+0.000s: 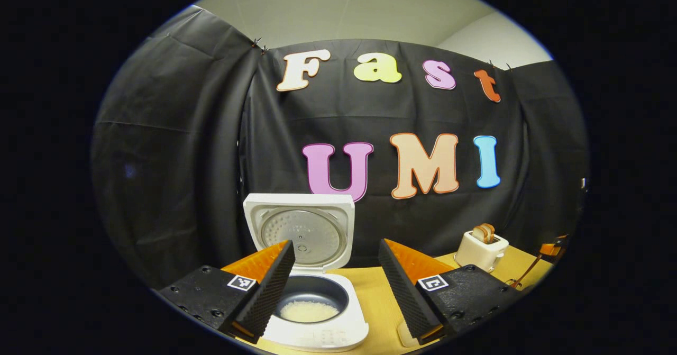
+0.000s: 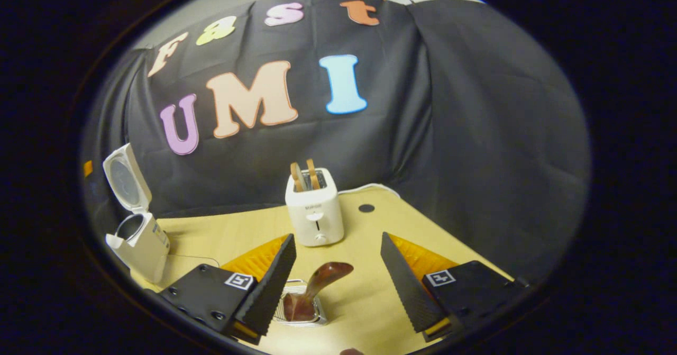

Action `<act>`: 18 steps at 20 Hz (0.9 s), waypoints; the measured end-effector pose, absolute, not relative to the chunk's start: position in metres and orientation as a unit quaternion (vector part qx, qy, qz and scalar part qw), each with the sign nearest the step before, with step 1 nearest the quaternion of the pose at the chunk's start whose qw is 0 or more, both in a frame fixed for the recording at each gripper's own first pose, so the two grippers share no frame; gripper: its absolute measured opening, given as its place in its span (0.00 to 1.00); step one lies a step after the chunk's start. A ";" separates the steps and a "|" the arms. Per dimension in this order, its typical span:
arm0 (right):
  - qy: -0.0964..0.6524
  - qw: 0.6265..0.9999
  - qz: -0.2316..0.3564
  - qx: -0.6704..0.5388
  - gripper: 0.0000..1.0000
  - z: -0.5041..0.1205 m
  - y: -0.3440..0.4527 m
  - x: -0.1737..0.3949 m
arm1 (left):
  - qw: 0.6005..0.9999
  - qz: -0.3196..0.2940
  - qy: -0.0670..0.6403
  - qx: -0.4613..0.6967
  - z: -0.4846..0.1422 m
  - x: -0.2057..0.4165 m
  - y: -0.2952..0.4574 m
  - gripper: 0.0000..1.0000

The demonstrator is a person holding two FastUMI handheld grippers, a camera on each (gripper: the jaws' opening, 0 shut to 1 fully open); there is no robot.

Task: Close the left gripper, press the button to open the rice cooker; take a wooden spoon from the chopstick holder with the right hand, scoop a spoonful of rice and pour it into the rice cooker, then put the wooden spoon back into the chopstick holder.

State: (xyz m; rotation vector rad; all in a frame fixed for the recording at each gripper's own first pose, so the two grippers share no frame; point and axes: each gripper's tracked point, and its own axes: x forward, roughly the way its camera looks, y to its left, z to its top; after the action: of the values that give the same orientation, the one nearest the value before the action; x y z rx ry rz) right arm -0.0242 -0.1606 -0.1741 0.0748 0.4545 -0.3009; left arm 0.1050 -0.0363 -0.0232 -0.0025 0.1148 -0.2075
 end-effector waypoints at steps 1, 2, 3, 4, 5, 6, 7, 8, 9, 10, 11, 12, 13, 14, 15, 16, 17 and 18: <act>0.217 0.965 -0.142 0.029 1.00 -0.162 -0.156 -0.023 | 0.993 -0.101 0.055 -0.003 -0.020 0.113 -0.032 0.94; 0.209 0.968 -0.137 0.025 1.00 -0.153 -0.151 -0.020 | 0.994 -0.097 0.052 -0.007 -0.016 0.122 -0.027 0.94; 0.201 0.970 -0.131 0.022 1.00 -0.144 -0.144 -0.018 | 0.994 -0.097 0.051 -0.014 -0.013 0.131 -0.023 0.94; 0.194 0.973 -0.122 0.020 1.00 -0.136 -0.137 -0.016 | 0.994 -0.098 0.051 -0.023 -0.010 0.141 -0.021 0.93; 0.190 0.975 -0.114 0.014 1.00 -0.128 -0.129 -0.014 | 0.994 -0.097 0.050 -0.031 -0.007 0.151 -0.018 0.94; 0.185 0.977 -0.107 0.008 1.00 -0.123 -0.124 -0.013 | 0.994 -0.095 0.050 -0.033 -0.005 0.161 -0.014 0.94; 0.178 0.979 -0.101 0.004 1.00 -0.116 -0.117 -0.011 | 0.994 -0.093 0.050 -0.033 -0.002 0.172 -0.009 0.94; 0.173 0.980 -0.095 0.001 1.00 -0.112 -0.110 -0.010 | 0.994 -0.091 0.048 -0.031 0.001 0.181 -0.004 0.94; 0.167 0.982 -0.090 -0.003 1.00 -0.109 -0.104 -0.010 | 0.994 -0.092 0.043 -0.028 0.006 0.192 -0.002 0.94; 0.164 0.983 -0.086 -0.007 1.00 -0.108 -0.099 -0.011 | 0.994 -0.096 0.042 -0.026 0.009 0.203 -0.002 0.92; 0.167 0.982 -0.084 -0.012 1.00 -0.111 -0.094 -0.012 | 0.994 -0.099 0.045 -0.026 0.009 0.213 -0.001 0.92; 0.172 0.982 -0.080 -0.015 1.00 -0.116 -0.090 -0.013 | 0.993 -0.100 0.048 -0.026 0.008 0.223 0.001 0.92; 0.175 0.981 -0.078 -0.017 1.00 -0.118 -0.087 -0.015 | 0.993 -0.101 0.052 -0.025 0.007 0.232 0.002 0.92; 0.177 0.981 -0.079 -0.017 0.99 -0.119 -0.085 -0.017 | 0.993 -0.104 0.053 -0.022 0.006 0.243 0.002 0.94; 0.178 0.981 -0.080 -0.015 0.99 -0.120 -0.084 -0.019 | 0.993 -0.105 0.052 -0.017 0.006 0.251 0.003 0.92; 0.182 0.980 -0.082 -0.011 1.00 -0.124 -0.083 -0.020 | 0.993 -0.104 0.046 -0.013 0.008 0.261 0.003 0.94; 0.188 0.979 -0.084 -0.008 1.00 -0.128 -0.083 -0.022 | 0.994 -0.104 0.043 -0.010 0.008 0.272 0.003 0.92; 0.193 0.978 -0.084 -0.008 1.00 -0.130 -0.081 -0.025 | 0.993 -0.105 0.046 -0.008 0.005 0.283 0.001 0.92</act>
State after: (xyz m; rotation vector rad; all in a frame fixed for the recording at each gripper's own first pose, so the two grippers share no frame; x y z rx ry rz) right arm -0.0254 -0.0815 -0.1296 -0.0155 0.3880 -0.1699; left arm 0.2833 0.0014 0.0048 -0.0167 0.0931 -0.2112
